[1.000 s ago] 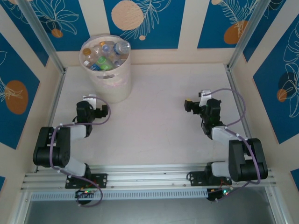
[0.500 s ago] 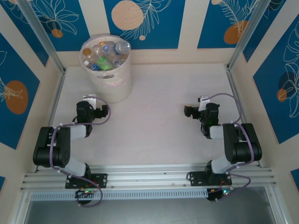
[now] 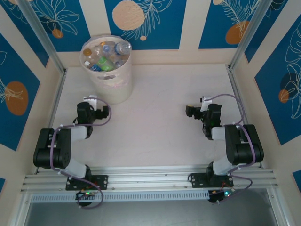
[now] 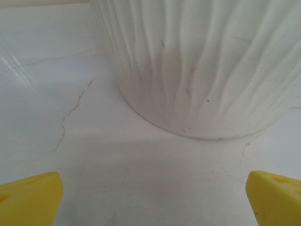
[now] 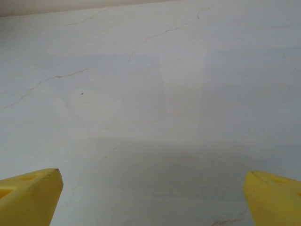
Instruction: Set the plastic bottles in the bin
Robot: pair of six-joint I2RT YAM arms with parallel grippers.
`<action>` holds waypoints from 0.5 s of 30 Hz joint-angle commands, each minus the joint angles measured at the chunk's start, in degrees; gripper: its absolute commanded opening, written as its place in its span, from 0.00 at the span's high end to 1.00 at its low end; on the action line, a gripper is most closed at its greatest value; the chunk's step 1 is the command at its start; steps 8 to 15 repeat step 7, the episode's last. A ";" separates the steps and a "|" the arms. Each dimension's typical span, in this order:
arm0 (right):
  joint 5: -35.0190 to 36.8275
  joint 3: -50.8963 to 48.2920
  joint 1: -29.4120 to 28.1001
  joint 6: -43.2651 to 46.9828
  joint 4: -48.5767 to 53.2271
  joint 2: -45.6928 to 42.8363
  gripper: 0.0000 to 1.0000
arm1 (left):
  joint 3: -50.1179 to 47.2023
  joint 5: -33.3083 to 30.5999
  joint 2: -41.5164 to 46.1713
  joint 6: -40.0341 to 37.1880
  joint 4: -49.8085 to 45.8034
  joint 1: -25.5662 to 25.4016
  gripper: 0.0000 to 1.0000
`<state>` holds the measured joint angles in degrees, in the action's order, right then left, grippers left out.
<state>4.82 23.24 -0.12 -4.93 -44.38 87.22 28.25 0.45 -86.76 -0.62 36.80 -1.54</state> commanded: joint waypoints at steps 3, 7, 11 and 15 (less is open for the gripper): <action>-0.85 0.62 0.30 -0.78 -1.83 0.06 0.01 | 0.80 0.96 -0.03 -1.22 -0.79 -0.48 0.00; -0.85 0.65 0.30 -0.73 -1.84 0.05 0.01 | 0.67 0.98 0.12 -1.22 -0.60 -0.48 0.00; -0.85 0.65 0.30 -0.73 -1.84 0.05 0.01 | 0.67 0.98 0.12 -1.22 -0.60 -0.48 0.00; -0.85 0.65 0.30 -0.73 -1.84 0.05 0.01 | 0.67 0.98 0.12 -1.22 -0.60 -0.48 0.00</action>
